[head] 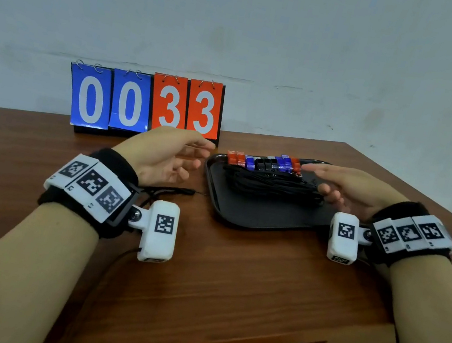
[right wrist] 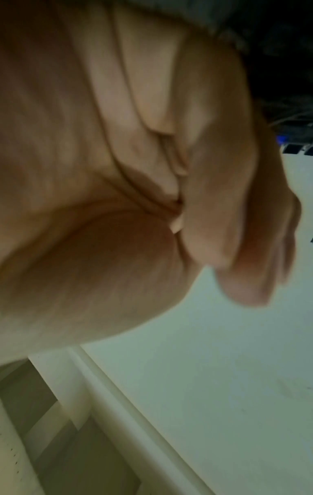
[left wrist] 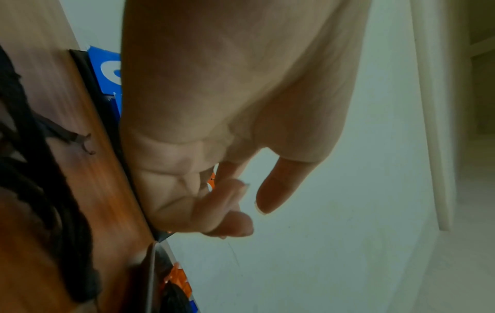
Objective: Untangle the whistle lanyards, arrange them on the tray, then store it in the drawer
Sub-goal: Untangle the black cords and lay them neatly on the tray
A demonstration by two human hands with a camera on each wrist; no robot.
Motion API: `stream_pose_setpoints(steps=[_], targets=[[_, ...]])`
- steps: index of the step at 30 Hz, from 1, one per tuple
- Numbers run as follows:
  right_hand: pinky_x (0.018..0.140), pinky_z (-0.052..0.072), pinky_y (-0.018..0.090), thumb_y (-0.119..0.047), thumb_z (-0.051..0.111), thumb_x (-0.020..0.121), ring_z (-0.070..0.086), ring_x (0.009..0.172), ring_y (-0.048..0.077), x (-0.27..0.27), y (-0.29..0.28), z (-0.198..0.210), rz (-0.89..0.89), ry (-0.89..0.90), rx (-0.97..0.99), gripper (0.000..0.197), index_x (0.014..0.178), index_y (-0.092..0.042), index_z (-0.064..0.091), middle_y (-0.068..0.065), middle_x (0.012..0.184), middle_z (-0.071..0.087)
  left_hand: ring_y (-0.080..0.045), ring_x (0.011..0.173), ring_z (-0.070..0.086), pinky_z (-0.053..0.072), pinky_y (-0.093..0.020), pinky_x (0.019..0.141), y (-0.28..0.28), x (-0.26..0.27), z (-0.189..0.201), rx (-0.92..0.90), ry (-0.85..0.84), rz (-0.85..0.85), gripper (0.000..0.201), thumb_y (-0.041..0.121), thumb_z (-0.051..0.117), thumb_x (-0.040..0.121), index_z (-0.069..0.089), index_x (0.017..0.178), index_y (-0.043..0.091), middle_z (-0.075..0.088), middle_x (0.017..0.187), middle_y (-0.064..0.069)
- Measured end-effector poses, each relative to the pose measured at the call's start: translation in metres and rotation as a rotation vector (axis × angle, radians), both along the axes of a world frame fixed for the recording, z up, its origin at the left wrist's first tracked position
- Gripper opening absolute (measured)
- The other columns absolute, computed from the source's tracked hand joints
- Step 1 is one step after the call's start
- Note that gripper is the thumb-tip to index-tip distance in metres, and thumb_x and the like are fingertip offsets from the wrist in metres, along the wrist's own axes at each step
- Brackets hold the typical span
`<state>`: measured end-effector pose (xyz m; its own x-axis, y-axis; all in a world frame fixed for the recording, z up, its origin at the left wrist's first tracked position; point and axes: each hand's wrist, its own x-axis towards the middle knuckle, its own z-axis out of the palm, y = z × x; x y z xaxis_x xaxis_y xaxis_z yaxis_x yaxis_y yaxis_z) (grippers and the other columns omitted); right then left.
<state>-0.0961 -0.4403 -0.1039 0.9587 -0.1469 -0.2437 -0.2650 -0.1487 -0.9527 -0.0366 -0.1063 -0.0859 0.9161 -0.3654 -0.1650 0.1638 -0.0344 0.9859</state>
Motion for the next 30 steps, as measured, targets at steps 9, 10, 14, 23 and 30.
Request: stream_pose_setpoints(steps=[9,10,14,23,30], targets=[[0.045,0.040,0.014,-0.011,0.048,0.099,0.043,0.055,0.007,0.002,-0.003,0.000,0.171,-0.105,0.243,0.036,0.131,-0.019,0.063,0.000,0.082,0.053,-0.011,0.070,0.063,0.040,-0.019,0.052,-0.007,-0.001,-0.009,0.361,-0.073,-0.009,0.023,0.026,0.064,0.098,0.071,0.115,0.012,0.066,0.122,-0.003],[0.046,0.041,0.015,-0.010,0.047,0.099,0.044,0.057,0.007,0.002,-0.003,-0.001,0.215,-0.112,0.251,0.039,0.134,-0.019,0.062,0.000,0.083,0.054,-0.013,0.074,0.066,0.041,-0.020,0.054,-0.005,-0.001,-0.008,0.383,-0.065,-0.025,0.024,0.028,0.063,0.099,0.072,0.114,0.012,0.065,0.123,-0.004],[0.046,0.042,0.016,-0.004,0.049,0.096,0.046,0.057,0.007,0.002,0.000,-0.002,0.306,-0.128,0.216,0.043,0.133,-0.018,0.064,0.000,0.088,0.060,-0.020,0.091,0.075,0.050,-0.022,0.059,0.003,0.001,-0.008,0.447,-0.044,-0.054,0.028,0.034,0.061,0.101,0.073,0.111,0.011,0.066,0.125,-0.005],[0.047,0.043,0.018,-0.013,0.039,0.104,0.048,0.056,0.009,0.004,0.005,-0.006,0.299,-0.111,0.188,0.036,0.125,-0.018,0.068,0.004,0.086,0.064,-0.011,0.063,0.075,0.045,-0.016,0.044,0.002,0.001,-0.008,0.655,-0.018,-0.098,0.042,0.042,0.058,0.102,0.073,0.108,0.004,0.066,0.128,-0.006],[0.050,0.041,0.017,-0.020,0.043,0.104,0.047,0.060,0.008,0.005,0.006,-0.007,0.290,-0.106,0.126,0.035,0.129,-0.016,0.067,0.001,0.087,0.062,-0.007,0.056,0.069,0.045,-0.016,0.047,0.002,0.000,-0.008,0.645,-0.062,-0.125,0.039,0.041,0.059,0.101,0.072,0.109,0.005,0.073,0.117,-0.005]])
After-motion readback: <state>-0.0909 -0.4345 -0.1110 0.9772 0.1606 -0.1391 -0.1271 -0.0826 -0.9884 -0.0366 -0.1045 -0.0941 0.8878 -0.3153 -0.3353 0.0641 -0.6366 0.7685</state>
